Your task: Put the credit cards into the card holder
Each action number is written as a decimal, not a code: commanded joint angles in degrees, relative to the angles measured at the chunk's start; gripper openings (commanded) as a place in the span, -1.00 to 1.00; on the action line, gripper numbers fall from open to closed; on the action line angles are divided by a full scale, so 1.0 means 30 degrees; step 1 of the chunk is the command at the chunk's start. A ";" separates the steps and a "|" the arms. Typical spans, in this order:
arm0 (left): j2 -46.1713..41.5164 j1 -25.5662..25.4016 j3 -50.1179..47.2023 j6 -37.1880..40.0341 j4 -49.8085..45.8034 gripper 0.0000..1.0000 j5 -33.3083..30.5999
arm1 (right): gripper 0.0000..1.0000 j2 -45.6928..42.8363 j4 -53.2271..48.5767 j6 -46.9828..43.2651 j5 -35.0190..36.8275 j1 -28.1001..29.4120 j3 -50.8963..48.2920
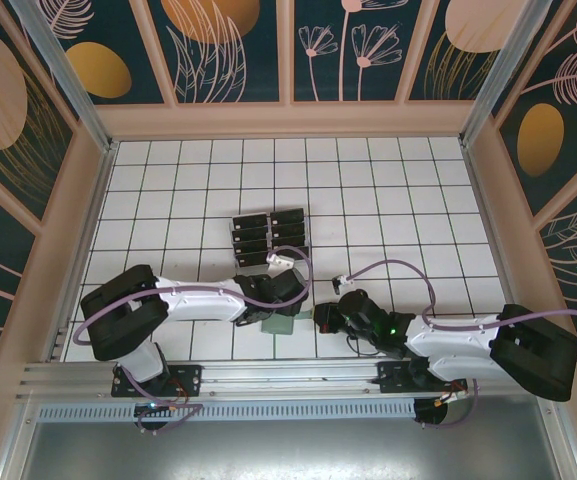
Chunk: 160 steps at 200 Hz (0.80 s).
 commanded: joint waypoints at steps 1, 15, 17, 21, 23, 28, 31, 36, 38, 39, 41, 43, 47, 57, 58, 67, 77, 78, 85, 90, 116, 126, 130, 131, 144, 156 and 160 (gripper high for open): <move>0.0354 -0.0102 0.0446 0.0440 -0.0756 0.65 -0.0634 | -1.00 -0.0298 0.0439 0.0278 0.0735 -0.0151 -0.0267; 0.0325 -0.0097 0.0459 0.0527 -0.0864 0.63 -0.0807 | -1.00 -0.0248 0.0417 0.0390 0.0800 -0.0133 -0.0259; 0.0303 -0.0115 0.0463 0.0524 -0.0891 0.63 -0.0847 | -1.00 -0.0252 0.0402 0.0401 0.0819 -0.0142 -0.0281; 0.0281 -0.0099 0.0461 0.0534 -0.0945 0.62 -0.0905 | -1.00 -0.0255 0.0381 0.0435 0.0856 -0.0156 -0.0304; 0.0270 -0.0101 0.0464 0.0555 -0.0992 0.61 -0.0944 | -1.00 -0.0276 0.0386 0.0441 0.0870 -0.0118 -0.0314; 0.0197 -0.0105 0.0477 0.0572 -0.1109 0.61 -0.1077 | -1.00 -0.0274 0.0388 0.0494 0.0904 -0.0160 -0.0289; 0.0158 -0.0098 0.0497 0.0572 -0.1180 0.60 -0.1181 | -1.00 -0.0277 0.0362 0.0570 0.0934 -0.0149 -0.0302; 0.0037 -0.0098 0.0503 0.0572 -0.1295 0.60 -0.1339 | -1.00 -0.0277 0.0308 0.0662 0.0997 -0.0133 -0.0295; -0.0004 -0.0093 0.0504 0.0572 -0.1350 0.60 -0.1412 | -1.00 -0.0274 0.0302 0.0681 0.1022 -0.0134 -0.0311; -0.0030 -0.0097 0.0504 0.0587 -0.1379 0.59 -0.1434 | -1.00 -0.0274 0.0286 0.0694 0.1056 -0.0135 -0.0314; -0.0086 -0.0101 0.0504 0.0620 -0.1416 0.59 -0.1494 | -1.00 -0.0281 0.0260 0.0726 0.1074 -0.0120 -0.0316; -0.0144 -0.0087 0.0504 0.0628 -0.1469 0.59 -0.1546 | -1.00 -0.0297 0.0231 0.0756 0.1107 -0.0131 -0.0331; -0.0261 -0.0097 0.0504 0.0654 -0.1562 0.59 -0.1663 | -1.00 -0.0320 0.0219 0.0833 0.1158 -0.0131 -0.0342; -0.0591 -0.0085 0.0504 0.0708 -0.1768 0.59 -0.1934 | -1.00 -0.0359 0.0132 0.1019 0.1329 -0.0129 -0.0347; -0.0617 -0.0093 0.0504 0.0713 -0.1793 0.59 -0.1973 | -1.00 -0.0360 0.0113 0.1039 0.1356 -0.0132 -0.0361; -0.0906 -0.0099 0.0509 0.0733 -0.1998 0.58 -0.2169 | -1.00 -0.0425 0.0073 0.1222 0.1519 -0.0151 -0.0431; -0.1171 -0.0101 0.0504 0.0790 -0.2178 0.57 -0.2288 | -1.00 -0.0526 -0.0015 0.1415 0.1682 -0.0164 -0.0462; -0.1200 -0.0101 0.0504 0.0784 -0.2203 0.57 -0.2282 | -1.00 -0.0546 -0.0034 0.1442 0.1708 -0.0164 -0.0463; -0.1404 -0.0101 0.0482 0.0806 -0.2306 0.57 -0.2335 | -1.00 -0.0586 -0.0117 0.1539 0.1803 -0.0164 -0.0501; -0.1534 -0.0099 0.0449 0.0807 -0.2409 0.57 -0.2388 | -1.00 -0.0649 -0.0165 0.1628 0.1878 -0.0151 -0.0513; -0.2427 -0.0086 0.0083 0.0668 -0.2638 0.56 -0.2484 | -1.00 -0.0964 -0.0503 0.2022 0.2279 -0.0166 -0.0597; -0.2817 -0.0102 -0.0144 0.0579 -0.2695 0.55 -0.2493 | -1.00 -0.1050 -0.0621 0.2157 0.2448 -0.0164 -0.0611; -0.2997 -0.0102 -0.0231 0.0547 -0.2739 0.55 -0.2478 | -1.00 -0.1093 -0.0638 0.2217 0.2489 -0.0164 -0.0610; -0.3036 -0.0102 -0.0244 0.0545 -0.2747 0.55 -0.2465 | -1.00 -0.1137 -0.0638 0.2238 0.2507 -0.0164 -0.0610; -0.3491 -0.0097 -0.0580 0.0348 -0.2811 0.54 -0.2336 | -1.00 -0.1203 -0.0739 0.2389 0.2685 -0.0165 -0.0634; -0.3947 -0.0096 -0.0961 0.0131 -0.2785 0.53 -0.2147 | -1.00 -0.1246 -0.0726 0.2466 0.2816 -0.0201 -0.0614; -0.4066 -0.0087 -0.1100 0.0083 -0.2745 0.53 -0.2081 | -1.00 -0.1249 -0.0683 0.2474 0.2849 -0.0214 -0.0629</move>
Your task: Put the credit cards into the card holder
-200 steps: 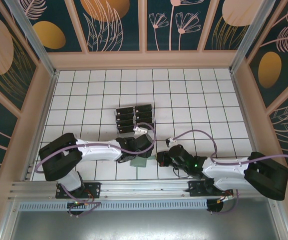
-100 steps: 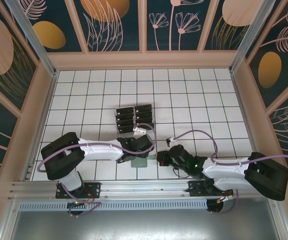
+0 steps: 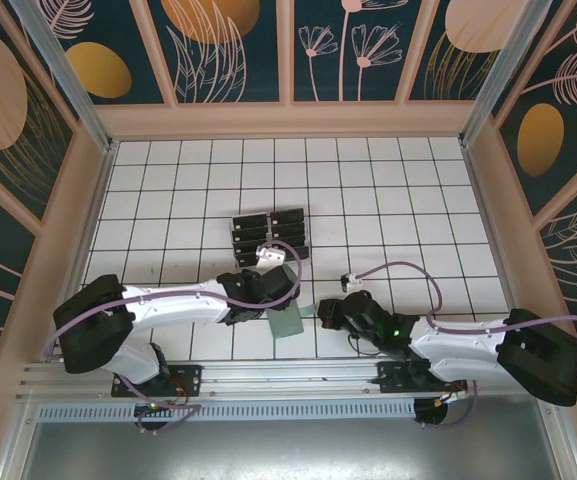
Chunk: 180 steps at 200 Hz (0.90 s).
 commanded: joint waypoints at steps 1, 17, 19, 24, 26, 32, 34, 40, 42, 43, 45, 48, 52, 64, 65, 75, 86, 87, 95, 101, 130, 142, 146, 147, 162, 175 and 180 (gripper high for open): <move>-0.0899 -0.0094 -0.0820 -0.0409 -0.0776 0.53 -0.0160 | -1.00 -0.0290 -0.0435 0.0619 0.1180 -0.0146 -0.0240; -0.1220 -0.0092 -0.1007 -0.0516 -0.0465 0.54 0.0103 | -1.00 -0.0230 -0.0251 0.0595 0.1164 -0.0190 -0.0206; -0.1208 -0.0092 -0.0958 -0.0502 -0.0450 0.54 0.0126 | -1.00 -0.0213 -0.0218 0.0566 0.1164 -0.0204 -0.0203; -0.1169 -0.0098 -0.0829 -0.0488 -0.0390 0.55 0.0209 | -1.00 -0.0192 -0.0164 0.0571 0.1186 -0.0208 -0.0195; -0.1129 -0.0101 -0.0759 -0.0443 -0.0387 0.55 0.0262 | -1.00 -0.0152 -0.0159 0.0574 0.1155 -0.0209 -0.0186; -0.0968 -0.0100 -0.0505 -0.0349 -0.0357 0.56 0.0414 | -1.00 -0.0106 -0.0083 0.0557 0.1095 -0.0231 -0.0182; -0.0918 -0.0101 -0.0415 -0.0299 -0.0342 0.56 0.0460 | -1.00 -0.0087 -0.0066 0.0534 0.1088 -0.0236 -0.0175; -0.0714 -0.0085 -0.0124 -0.0184 -0.0313 0.57 0.0674 | -1.00 -0.0027 -0.0008 0.0522 0.1032 -0.0238 -0.0171; -0.0627 -0.0090 -0.0041 -0.0133 -0.0302 0.58 0.0759 | -1.00 -0.0045 0.0019 0.0504 0.1007 -0.0231 -0.0172; -0.0588 -0.0096 0.0022 -0.0105 -0.0285 0.58 0.0808 | -1.00 -0.0019 0.0023 0.0486 0.0998 -0.0234 -0.0172; -0.0508 -0.0093 0.0127 -0.0077 -0.0258 0.59 0.0880 | -1.00 0.0001 0.0027 0.0472 0.0969 -0.0237 -0.0172; -0.0354 -0.0097 0.0288 0.0011 -0.0212 0.59 0.1020 | -1.00 -0.0004 0.0053 0.0494 0.0960 -0.0219 -0.0151; -0.0147 -0.0101 0.0482 0.0071 -0.0142 0.60 0.1214 | -1.00 0.0010 0.0082 0.0470 0.0915 -0.0237 -0.0151; 0.0400 -0.0101 0.0995 0.0234 0.0005 0.61 0.1754 | -1.00 0.0007 0.0115 0.0537 0.0815 -0.0212 -0.0177; 0.0453 -0.0087 0.1023 0.0254 0.0029 0.62 0.1788 | -1.00 0.0007 0.0101 0.0546 0.0814 -0.0225 -0.0189; 0.0897 -0.0090 0.1291 0.0303 0.0233 0.62 0.2269 | -1.00 -0.0066 0.0183 0.0570 0.0788 -0.0209 -0.0263; 0.1242 -0.0079 0.1461 0.0289 0.0466 0.63 0.2710 | -1.00 -0.0111 0.0259 0.0672 0.0768 -0.0171 -0.0342; 0.1269 -0.0090 0.1490 0.0282 0.0480 0.63 0.2750 | -1.00 -0.0140 0.0261 0.0687 0.0775 -0.0175 -0.0345; 0.1479 -0.0114 0.1535 0.0220 0.0619 0.63 0.2966 | -1.00 -0.0171 0.0313 0.0747 0.0762 -0.0138 -0.0414; 0.1616 -0.0149 0.1556 0.0167 0.0682 0.63 0.3054 | -1.00 -0.0219 0.0320 0.0804 0.0761 -0.0095 -0.0457; 0.2213 -0.0689 0.1665 -0.0119 0.0510 0.64 0.3002 | -1.00 -0.0384 0.0463 0.1009 0.0847 0.0172 -0.0541; 0.2456 -0.0909 0.1734 -0.0265 0.0359 0.64 0.2871 | -1.00 -0.0374 0.0568 0.1109 0.0895 0.0316 -0.0586; 0.2543 -0.0967 0.1742 -0.0290 0.0283 0.64 0.2807 | -1.00 -0.0395 0.0622 0.1154 0.0917 0.0348 -0.0585; 0.2564 -0.0974 0.1748 -0.0286 0.0271 0.64 0.2784 | -1.00 -0.0399 0.0618 0.1148 0.0923 0.0363 -0.0584; 0.2858 -0.1212 0.1871 -0.0366 -0.0139 0.64 0.2401 | -1.00 -0.0345 0.0781 0.1261 0.0983 0.0537 -0.0628; 0.3008 -0.1368 0.1975 -0.0412 -0.0434 0.64 0.2070 | -1.00 -0.0367 0.0876 0.1367 0.1071 0.0651 -0.0662; 0.3066 -0.1386 0.1984 -0.0430 -0.0556 0.65 0.1958 | -1.00 -0.0352 0.0906 0.1423 0.1109 0.0692 -0.0653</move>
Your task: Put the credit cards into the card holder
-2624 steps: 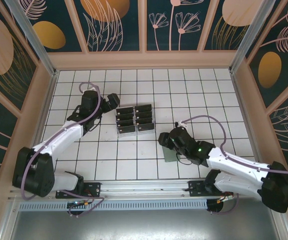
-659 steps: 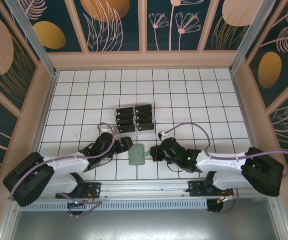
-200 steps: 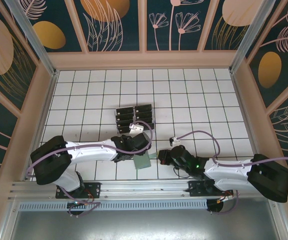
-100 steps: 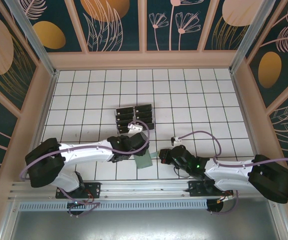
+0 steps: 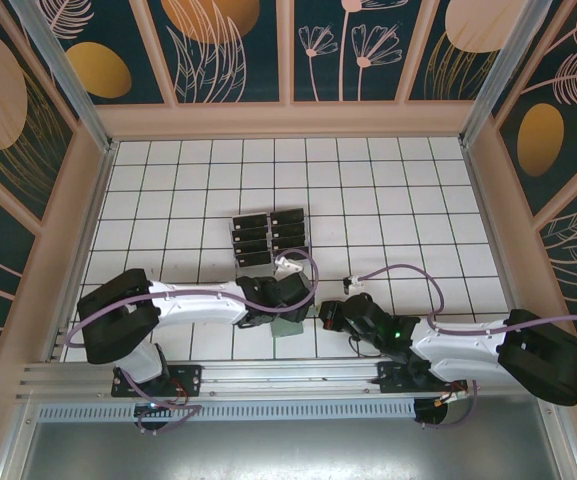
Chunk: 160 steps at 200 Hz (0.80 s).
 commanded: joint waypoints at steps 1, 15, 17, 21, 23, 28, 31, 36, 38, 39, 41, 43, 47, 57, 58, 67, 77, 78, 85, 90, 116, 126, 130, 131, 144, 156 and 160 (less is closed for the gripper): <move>0.0365 -0.0237 0.0624 -0.0349 -0.0981 0.65 -0.0725 | -1.00 -0.0231 0.0782 0.0591 0.0830 0.0302 -0.0276; 0.0460 -0.0298 0.0627 -0.0320 -0.1173 0.65 -0.0960 | -1.00 -0.0213 0.0868 0.0691 0.0945 0.0437 -0.0299; 0.0483 -0.0298 0.0612 -0.0327 -0.1174 0.65 -0.0988 | -1.00 -0.0198 0.0870 0.0686 0.0975 0.0463 -0.0299; 0.0505 -0.0298 0.0603 -0.0292 -0.1175 0.65 -0.0995 | -1.00 -0.0199 0.0891 0.0729 0.0997 0.0495 -0.0299; 0.0516 -0.0283 0.0621 -0.0305 -0.1160 0.65 -0.1012 | -1.00 -0.0187 0.0898 0.0740 0.1003 0.0493 -0.0321; 0.0562 -0.0298 0.0602 -0.0285 -0.1174 0.65 -0.1027 | -1.00 -0.0167 0.0927 0.0772 0.1033 0.0554 -0.0328; 0.0591 -0.0313 0.0576 -0.0282 -0.1175 0.65 -0.1049 | -1.00 -0.0156 0.0944 0.0798 0.1063 0.0568 -0.0328; 0.0647 -0.0320 0.0568 -0.0249 -0.1160 0.65 -0.1063 | -1.00 -0.0147 0.0958 0.0829 0.1091 0.0619 -0.0330; 0.0661 -0.0311 0.0590 -0.0229 -0.1149 0.66 -0.1058 | -1.00 -0.0130 0.0980 0.0853 0.1092 0.0626 -0.0365; 0.0664 -0.0290 0.0579 -0.0215 -0.1147 0.66 -0.1086 | -1.00 -0.0142 0.0984 0.0871 0.1092 0.0627 -0.0376; 0.0688 -0.0318 0.0578 -0.0205 -0.1146 0.66 -0.1108 | -1.00 -0.0129 0.0987 0.0878 0.1122 0.0628 -0.0362; 0.0715 -0.0325 0.0578 -0.0217 -0.1131 0.66 -0.1113 | -1.00 -0.0133 0.1002 0.0901 0.1129 0.0650 -0.0359; 0.0750 -0.0327 0.0570 -0.0181 -0.1095 0.66 -0.1115 | -1.00 -0.0129 0.1012 0.0931 0.1146 0.0676 -0.0358; 0.0853 -0.0309 0.0541 -0.0166 -0.0950 0.67 -0.1104 | -1.00 -0.0113 0.1044 0.0996 0.1211 0.0716 -0.0387; 0.0862 -0.0318 0.0540 -0.0170 -0.0945 0.67 -0.1080 | -1.00 -0.0104 0.1045 0.0987 0.1225 0.0731 -0.0387; 0.0942 -0.0307 0.0538 -0.0129 -0.0857 0.67 -0.1057 | -1.00 -0.0067 0.1045 0.1007 0.1239 0.0761 -0.0398; 0.1058 -0.0326 0.0524 -0.0113 -0.0744 0.68 -0.1072 | -1.00 -0.0092 0.1047 0.1036 0.1278 0.0783 -0.0416; 0.1082 -0.0327 0.0517 -0.0084 -0.0739 0.68 -0.1079 | -1.00 -0.0079 0.1047 0.1051 0.1273 0.0779 -0.0416; 0.1174 -0.0323 0.0531 -0.0064 -0.0713 0.68 -0.1058 | -1.00 -0.0081 0.1046 0.1068 0.1268 0.0775 -0.0416; 0.1234 -0.0305 0.0503 -0.0056 -0.0684 0.68 -0.1078 | -1.00 -0.0080 0.1046 0.1080 0.1291 0.0801 -0.0442; 0.1442 -0.0313 0.0392 -0.0001 -0.0602 0.69 -0.1156 | -1.00 -0.0060 0.1087 0.1192 0.1332 0.0804 -0.0512; 0.1463 -0.0312 0.0320 -0.0002 -0.0698 0.68 -0.1232 | -1.00 -0.0054 0.1105 0.1212 0.1403 0.0817 -0.0563; 0.1439 -0.0323 0.0305 0.0025 -0.0755 0.66 -0.1291 | -1.00 -0.0069 0.1105 0.1262 0.1412 0.0834 -0.0599; 0.1448 -0.0325 0.0305 0.0029 -0.0774 0.66 -0.1305 | -1.00 -0.0069 0.1105 0.1262 0.1412 0.0834 -0.0599; 0.1312 -0.0327 0.0275 0.0033 -0.0978 0.61 -0.1522 | -1.00 -0.0081 0.1077 0.1382 0.1505 0.0834 -0.0644; 0.1081 -0.0327 0.0203 0.0059 -0.1236 0.56 -0.1814 | -1.00 -0.0131 0.0981 0.1530 0.1631 0.0843 -0.0686; 0.1011 -0.0320 0.0203 0.0100 -0.1296 0.54 -0.1889 | -1.00 -0.0125 0.0896 0.1609 0.1692 0.0834 -0.0680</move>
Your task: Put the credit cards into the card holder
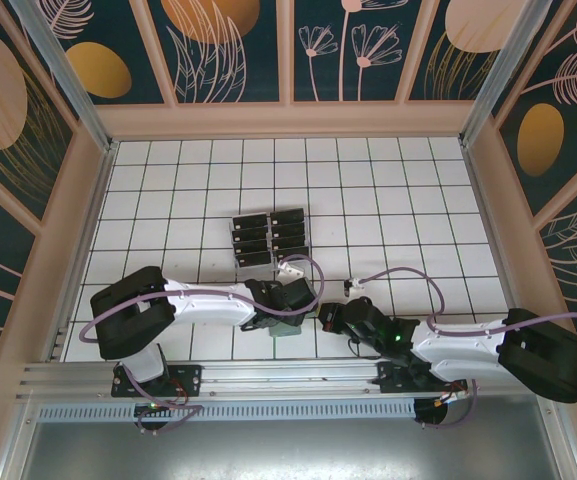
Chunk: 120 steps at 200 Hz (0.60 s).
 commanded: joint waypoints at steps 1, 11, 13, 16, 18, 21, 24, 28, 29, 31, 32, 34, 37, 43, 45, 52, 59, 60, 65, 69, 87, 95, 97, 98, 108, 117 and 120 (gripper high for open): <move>-0.0239 -0.0098 -0.0017 0.0168 -0.0893 0.54 -0.1031 | -1.00 -0.0132 0.0235 0.0661 0.1153 0.0178 -0.0309; -0.0486 -0.0101 -0.0098 0.0200 -0.1102 0.50 -0.1222 | -1.00 -0.0197 0.0044 0.0841 0.1298 0.0180 -0.0343; -0.0522 -0.0101 -0.0083 0.0220 -0.1114 0.49 -0.1268 | -1.00 -0.0207 0.0009 0.0865 0.1309 0.0178 -0.0343; -0.0603 -0.0087 -0.0096 0.0235 -0.1175 0.48 -0.1313 | -1.00 -0.0218 -0.0083 0.0934 0.1361 0.0178 -0.0340; -0.0653 -0.0098 -0.0119 0.0259 -0.1219 0.47 -0.1356 | -1.00 -0.0242 -0.0154 0.0991 0.1398 0.0178 -0.0327; -0.0722 -0.0090 -0.0141 0.0251 -0.1280 0.47 -0.1408 | -1.00 -0.0263 -0.0202 0.1038 0.1431 0.0200 -0.0349; -0.0778 -0.0100 -0.0154 0.0290 -0.1339 0.46 -0.1440 | -1.00 -0.0273 -0.0263 0.1095 0.1497 0.0184 -0.0352; -0.0878 -0.0096 -0.0171 0.0323 -0.1421 0.46 -0.1520 | -1.00 -0.0293 -0.0325 0.1182 0.1575 0.0206 -0.0382; -0.0901 -0.0099 -0.0167 0.0324 -0.1434 0.46 -0.1528 | -1.00 -0.0315 -0.0344 0.1188 0.1595 0.0206 -0.0382; -0.0955 -0.0101 -0.0203 0.0339 -0.1481 0.45 -0.1557 | -1.00 -0.0324 -0.0388 0.1230 0.1603 0.0200 -0.0411; -0.0983 -0.0087 -0.0209 0.0347 -0.1494 0.45 -0.1576 | -1.00 -0.0345 -0.0391 0.1257 0.1609 0.0189 -0.0411; -0.1019 -0.0098 -0.0228 0.0352 -0.1540 0.45 -0.1620 | -1.00 -0.0347 -0.0436 0.1291 0.1650 0.0181 -0.0411; -0.1086 -0.0094 -0.0242 0.0376 -0.1584 0.45 -0.1665 | -1.00 -0.0375 -0.0464 0.1357 0.1708 0.0182 -0.0433; -0.1255 -0.0082 -0.0291 0.0397 -0.1692 0.45 -0.1738 | -1.00 -0.0417 -0.0507 0.1509 0.1785 0.0189 -0.0487; -0.1307 -0.0097 -0.0322 0.0409 -0.1729 0.45 -0.1763 | -1.00 -0.0436 -0.0538 0.1528 0.1788 0.0183 -0.0508; -0.1482 -0.0097 -0.0400 0.0412 -0.1846 0.45 -0.1837 | -1.00 -0.0488 -0.0565 0.1681 0.1885 0.0179 -0.0542; -0.1686 -0.0099 -0.0471 0.0412 -0.1943 0.45 -0.1895 | -1.00 -0.0541 -0.0612 0.1767 0.1952 0.0178 -0.0605; -0.1700 -0.0100 -0.0490 0.0398 -0.1944 0.45 -0.1907 | -1.00 -0.0556 -0.0620 0.1774 0.1959 0.0178 -0.0596; -0.1818 -0.0080 -0.0527 0.0411 -0.2050 0.44 -0.1939 | -1.00 -0.0608 -0.0628 0.1835 0.2007 0.0192 -0.0614; -0.1926 -0.0085 -0.0601 0.0398 -0.2130 0.44 -0.1961 | -1.00 -0.0651 -0.0655 0.1889 0.2030 0.0195 -0.0616; -0.2418 -0.0083 -0.0922 0.0355 -0.2366 0.44 -0.1980 | -1.00 -0.0718 -0.0712 0.2037 0.2136 0.0184 -0.0647; -0.2676 -0.0099 -0.1068 0.0300 -0.2433 0.44 -0.1955 | -1.00 -0.0773 -0.0752 0.2105 0.2192 0.0195 -0.0667; -0.2717 -0.0079 -0.1146 0.0297 -0.2463 0.44 -0.1949 | -1.00 -0.0798 -0.0746 0.2118 0.2221 0.0189 -0.0673; -0.2758 -0.0090 -0.1164 0.0282 -0.2468 0.44 -0.1933 | -1.00 -0.0802 -0.0746 0.2126 0.2211 0.0184 -0.0674; -0.3038 -0.0098 -0.1394 0.0175 -0.2581 0.44 -0.1912 | -1.00 -0.0765 -0.0732 0.2161 0.2224 0.0193 -0.0683; -0.3320 -0.0098 -0.1619 0.0048 -0.2681 0.44 -0.1830 | -1.00 -0.0756 -0.0745 0.2213 0.2272 0.0187 -0.0693; -0.3413 -0.0101 -0.1683 0.0023 -0.2748 0.44 -0.1797 | -1.00 -0.0748 -0.0748 0.2220 0.2264 0.0197 -0.0676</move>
